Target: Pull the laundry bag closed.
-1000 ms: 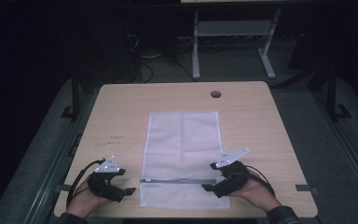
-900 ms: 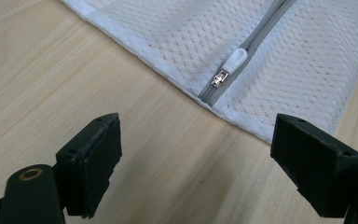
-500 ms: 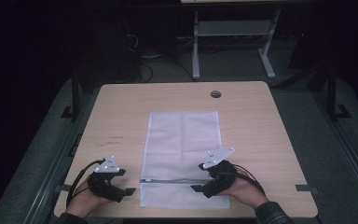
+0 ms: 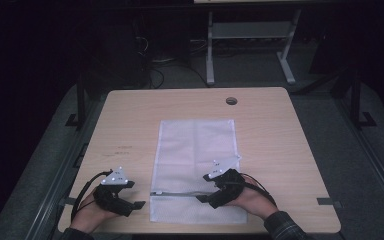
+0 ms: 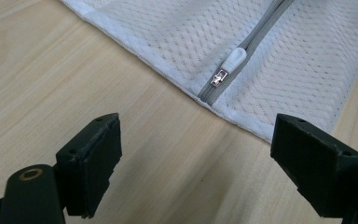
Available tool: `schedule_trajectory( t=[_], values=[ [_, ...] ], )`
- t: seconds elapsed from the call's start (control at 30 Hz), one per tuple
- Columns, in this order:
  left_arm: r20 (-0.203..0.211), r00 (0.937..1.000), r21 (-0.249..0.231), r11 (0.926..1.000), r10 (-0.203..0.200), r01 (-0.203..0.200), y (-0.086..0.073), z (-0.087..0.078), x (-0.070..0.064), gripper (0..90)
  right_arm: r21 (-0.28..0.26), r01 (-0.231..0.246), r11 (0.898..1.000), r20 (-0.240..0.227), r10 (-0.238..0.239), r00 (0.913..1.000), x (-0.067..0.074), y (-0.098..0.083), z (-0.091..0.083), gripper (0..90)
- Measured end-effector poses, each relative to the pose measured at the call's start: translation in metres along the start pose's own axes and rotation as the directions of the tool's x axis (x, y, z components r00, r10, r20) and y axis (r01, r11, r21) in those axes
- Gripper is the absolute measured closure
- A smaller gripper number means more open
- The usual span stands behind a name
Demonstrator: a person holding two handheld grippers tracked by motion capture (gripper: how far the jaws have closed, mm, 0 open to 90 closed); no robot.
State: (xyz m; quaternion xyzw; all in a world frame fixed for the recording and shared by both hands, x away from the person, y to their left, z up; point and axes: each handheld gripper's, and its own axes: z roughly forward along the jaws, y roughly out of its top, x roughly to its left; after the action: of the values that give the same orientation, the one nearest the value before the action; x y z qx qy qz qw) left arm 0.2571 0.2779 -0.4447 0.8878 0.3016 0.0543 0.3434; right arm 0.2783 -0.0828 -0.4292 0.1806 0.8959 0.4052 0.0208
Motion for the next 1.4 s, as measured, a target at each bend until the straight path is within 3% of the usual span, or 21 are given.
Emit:
schedule_trajectory(
  t=[0.67, 1.07, 1.4],
  values=[
    [-0.003, 1.0000, -0.013, 0.9999, -0.007, 0.007, 0.000, -0.003, 0.002, 15.5, -0.029, 0.055, 0.998, -0.069, -0.057, 0.9960, 0.006, 0.028, 0.029, 44.3],
    [0.002, 1.0000, -0.015, 0.9999, -0.006, 0.006, 0.001, -0.003, 0.002, 15.6, -0.028, 0.069, 0.997, -0.136, -0.073, 0.9881, 0.009, 0.045, 0.060, 54.0],
    [0.005, 1.0000, -0.015, 0.9999, -0.003, 0.003, 0.001, -0.003, 0.002, 15.6, -0.007, 0.086, 0.996, -0.159, -0.086, 0.9836, 0.011, 0.053, 0.084, 57.2]
  ],
)
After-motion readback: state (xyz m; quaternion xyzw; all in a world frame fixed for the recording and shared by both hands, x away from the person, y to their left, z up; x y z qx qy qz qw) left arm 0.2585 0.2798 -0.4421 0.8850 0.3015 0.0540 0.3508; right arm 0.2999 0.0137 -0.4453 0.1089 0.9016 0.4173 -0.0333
